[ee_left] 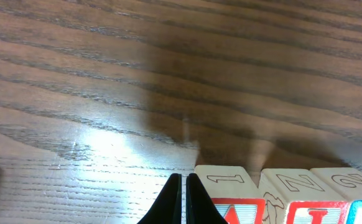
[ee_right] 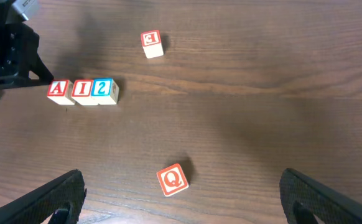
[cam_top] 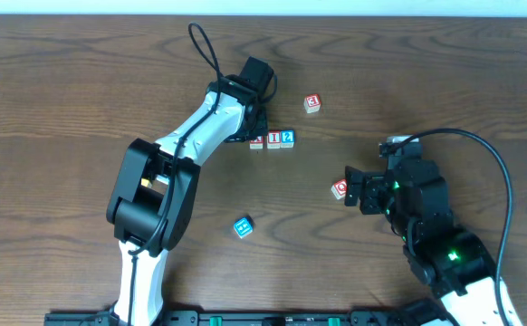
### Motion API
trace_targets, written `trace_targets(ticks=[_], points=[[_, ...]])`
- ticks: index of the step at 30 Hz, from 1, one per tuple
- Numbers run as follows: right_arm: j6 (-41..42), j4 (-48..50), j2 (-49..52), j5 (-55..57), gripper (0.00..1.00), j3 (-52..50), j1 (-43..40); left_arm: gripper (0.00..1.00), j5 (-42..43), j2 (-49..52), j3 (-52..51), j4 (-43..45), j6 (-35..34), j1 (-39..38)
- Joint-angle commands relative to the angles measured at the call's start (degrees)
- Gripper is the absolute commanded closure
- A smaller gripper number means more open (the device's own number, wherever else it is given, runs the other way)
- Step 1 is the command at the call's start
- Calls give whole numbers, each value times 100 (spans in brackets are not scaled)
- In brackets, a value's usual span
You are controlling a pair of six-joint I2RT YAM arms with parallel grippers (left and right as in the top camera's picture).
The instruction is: Spell out Ai2
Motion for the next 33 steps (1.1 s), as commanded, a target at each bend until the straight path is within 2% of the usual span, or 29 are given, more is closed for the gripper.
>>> trace_targets(ticks=[1, 33], points=[[72, -9, -13, 0, 1, -31, -42, 94, 26, -76, -24, -26, -85, 9], [72, -9, -13, 0, 1, -31, -42, 94, 308, -76, -24, 85, -131, 4]])
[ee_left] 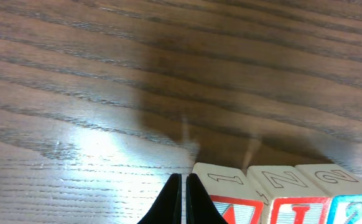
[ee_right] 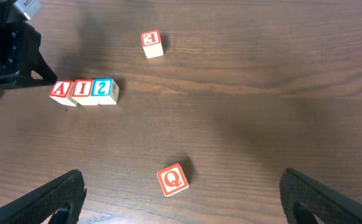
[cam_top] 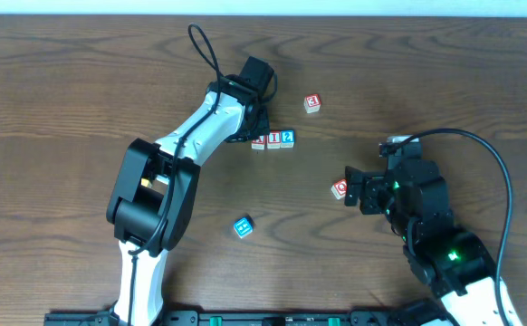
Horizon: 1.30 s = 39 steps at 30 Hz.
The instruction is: Spell out Ai2
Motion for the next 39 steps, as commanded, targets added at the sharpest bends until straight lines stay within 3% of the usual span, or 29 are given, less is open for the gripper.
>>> trace_targets(ticks=[1, 39], points=[[72, -9, -13, -2, 1, -31, -42, 94, 107, -76, -24, 31, -46, 4], [72, -9, -13, -2, 1, -31, -42, 94, 129, -76, -24, -262, -304, 4]])
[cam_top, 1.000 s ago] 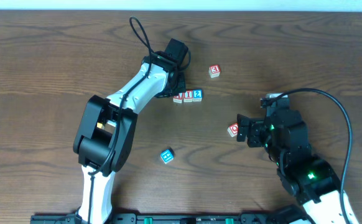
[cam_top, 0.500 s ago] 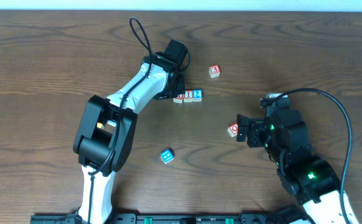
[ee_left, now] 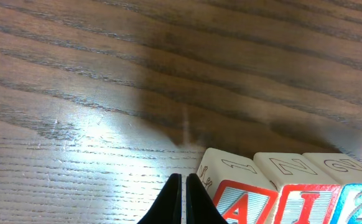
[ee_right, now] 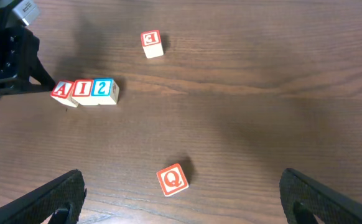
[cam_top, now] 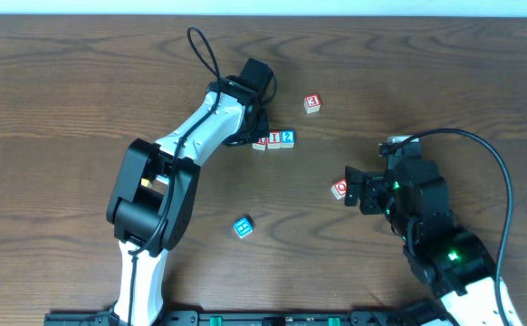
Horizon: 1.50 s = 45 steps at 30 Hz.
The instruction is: Spell out Ai2
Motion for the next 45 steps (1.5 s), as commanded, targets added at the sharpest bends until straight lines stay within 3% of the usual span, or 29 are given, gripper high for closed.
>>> trace_targets(ticks=[1, 37, 45], points=[[72, -9, -13, -2, 1, -31, -42, 94, 24, -76, -24, -33, -133, 4], [72, -9, -13, -2, 1, -31, -42, 94, -15, -118, -22, -151, -144, 146], [72, -9, -13, -2, 1, -31, -42, 94, -702, -1178, -20, -299, 367, 551]])
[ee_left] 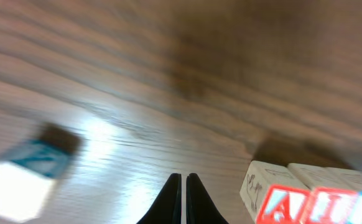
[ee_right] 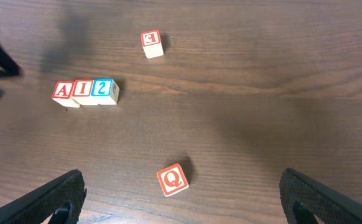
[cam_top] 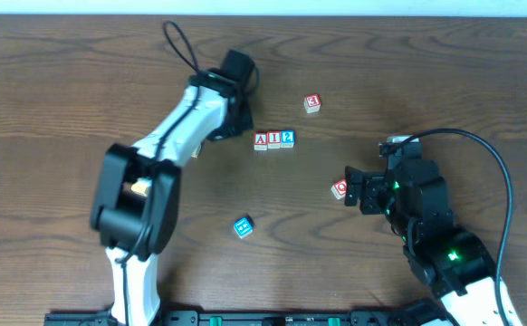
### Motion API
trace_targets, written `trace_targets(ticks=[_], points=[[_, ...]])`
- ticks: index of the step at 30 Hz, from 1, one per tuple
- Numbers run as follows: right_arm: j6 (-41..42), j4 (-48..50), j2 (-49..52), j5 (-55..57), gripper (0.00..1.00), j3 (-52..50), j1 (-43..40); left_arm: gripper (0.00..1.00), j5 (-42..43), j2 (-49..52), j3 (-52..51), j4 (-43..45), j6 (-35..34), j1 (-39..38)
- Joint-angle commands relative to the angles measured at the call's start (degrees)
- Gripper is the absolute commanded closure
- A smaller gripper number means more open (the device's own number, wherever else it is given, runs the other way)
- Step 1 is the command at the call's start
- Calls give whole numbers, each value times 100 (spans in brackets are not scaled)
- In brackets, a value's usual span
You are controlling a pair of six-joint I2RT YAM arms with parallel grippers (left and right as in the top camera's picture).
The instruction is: Spell out Ai2
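Three blocks stand in a row reading A (cam_top: 261, 139), I (cam_top: 273, 139), 2 (cam_top: 287, 139), touching each other; the right wrist view shows the same A (ee_right: 63, 91), I (ee_right: 81, 89) and blue 2 (ee_right: 102, 88). My left gripper (ee_left: 184, 182) is shut on nothing, a short way left of the A block (ee_left: 274, 202); from overhead its tip (cam_top: 244, 129) sits just left of the row. My right gripper (ee_right: 181, 205) stands wide open, low over the table, with a red Q block (ee_right: 172, 179) lying between its fingers, untouched.
A red-lettered block (cam_top: 312, 103) lies behind and right of the row. A blue block (cam_top: 243, 227) lies near the front middle, blurred in the left wrist view (ee_left: 35, 158). A small pale block shows at the right wrist view's left edge.
My left arm has swung left and its shut gripper now stands clear of the A block. The A block, then slightly skewed, now lines up with I and 2. The right arm is unchanged.
The row A, I, 2 stood in place at every moment, with my shut left gripper's tip at the A block's left side. The A shifted a little and sat skewed. Now the gripper is off to the left and the row is straight.
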Motion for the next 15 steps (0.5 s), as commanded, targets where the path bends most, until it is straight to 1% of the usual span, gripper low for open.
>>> trace_targets(ticks=[1, 6, 8, 11, 12, 15], points=[[74, -9, -13, -2, 1, -31, -42, 94, -494, -903, 35, -11, 457, 125], [74, -9, -13, -2, 1, -31, -42, 94, -514, -2210, 39, 7, 1141, 197], [74, -9, -13, -2, 1, -31, -42, 93, -592, -2782, 39, -17, 1285, 197], [74, -11, -13, -2, 1, -31, -48, 76, -758, -3709, 39, -105, 1329, 192], [72, -11, -13, -2, 1, -31, -48, 74, -758, -3989, 39, -144, 1329, 192], [74, -11, -13, -2, 1, -31, -48, 59, -756, -4704, 39, -258, 1327, 192]])
